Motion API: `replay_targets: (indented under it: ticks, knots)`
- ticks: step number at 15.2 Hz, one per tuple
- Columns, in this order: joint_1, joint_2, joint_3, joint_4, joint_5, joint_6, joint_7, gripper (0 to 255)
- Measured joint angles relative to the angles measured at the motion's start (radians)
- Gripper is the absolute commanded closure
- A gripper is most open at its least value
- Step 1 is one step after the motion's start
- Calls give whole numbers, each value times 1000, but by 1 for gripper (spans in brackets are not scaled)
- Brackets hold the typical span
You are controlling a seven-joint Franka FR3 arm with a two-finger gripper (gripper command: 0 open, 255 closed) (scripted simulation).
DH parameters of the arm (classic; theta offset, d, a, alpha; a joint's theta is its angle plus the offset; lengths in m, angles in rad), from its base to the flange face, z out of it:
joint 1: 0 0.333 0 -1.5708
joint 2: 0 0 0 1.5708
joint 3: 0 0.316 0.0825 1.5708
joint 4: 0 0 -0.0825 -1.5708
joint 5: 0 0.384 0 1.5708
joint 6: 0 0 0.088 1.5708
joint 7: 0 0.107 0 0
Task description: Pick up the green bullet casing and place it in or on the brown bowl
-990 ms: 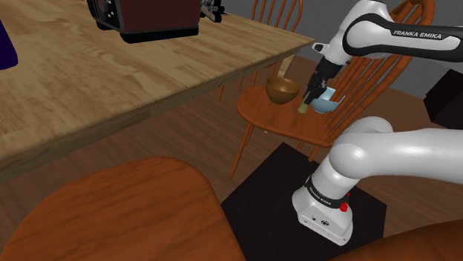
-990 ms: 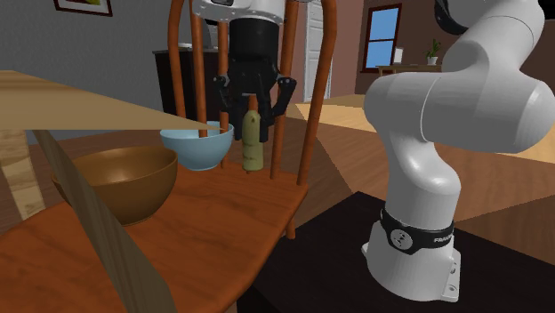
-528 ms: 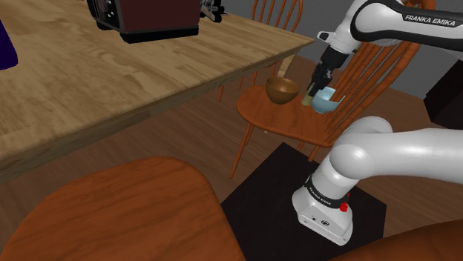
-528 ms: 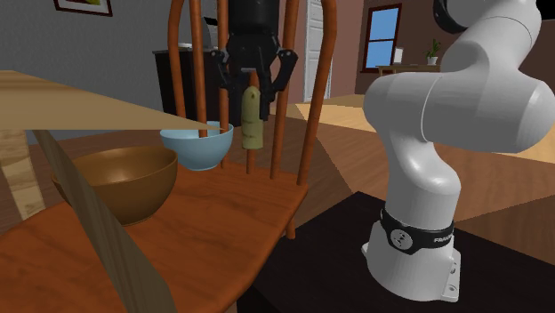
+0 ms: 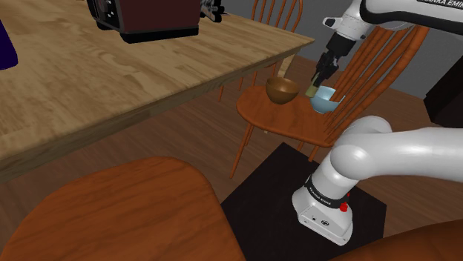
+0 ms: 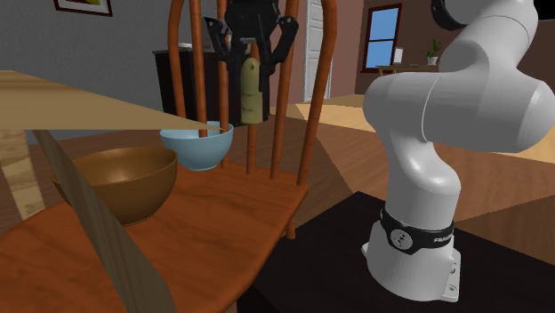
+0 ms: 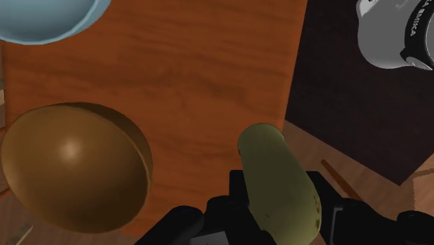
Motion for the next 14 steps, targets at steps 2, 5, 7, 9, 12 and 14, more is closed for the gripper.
replay_targets:
  ticks: [2, 5, 7, 9, 12, 14]
  knots:
    - [12, 24, -3, 26, 5, 0, -1, 255]
    - [56, 131, -54, 104, 3, 42, -23, 255]
    - [93, 213, -94, 161, 8, 75, -41, 255]
    - [134, 295, -129, 232, 25, 93, -57, 255]
    - [198, 421, -199, 338, 57, 123, -97, 255]
    - [241, 503, -247, 404, 88, 140, -126, 255]
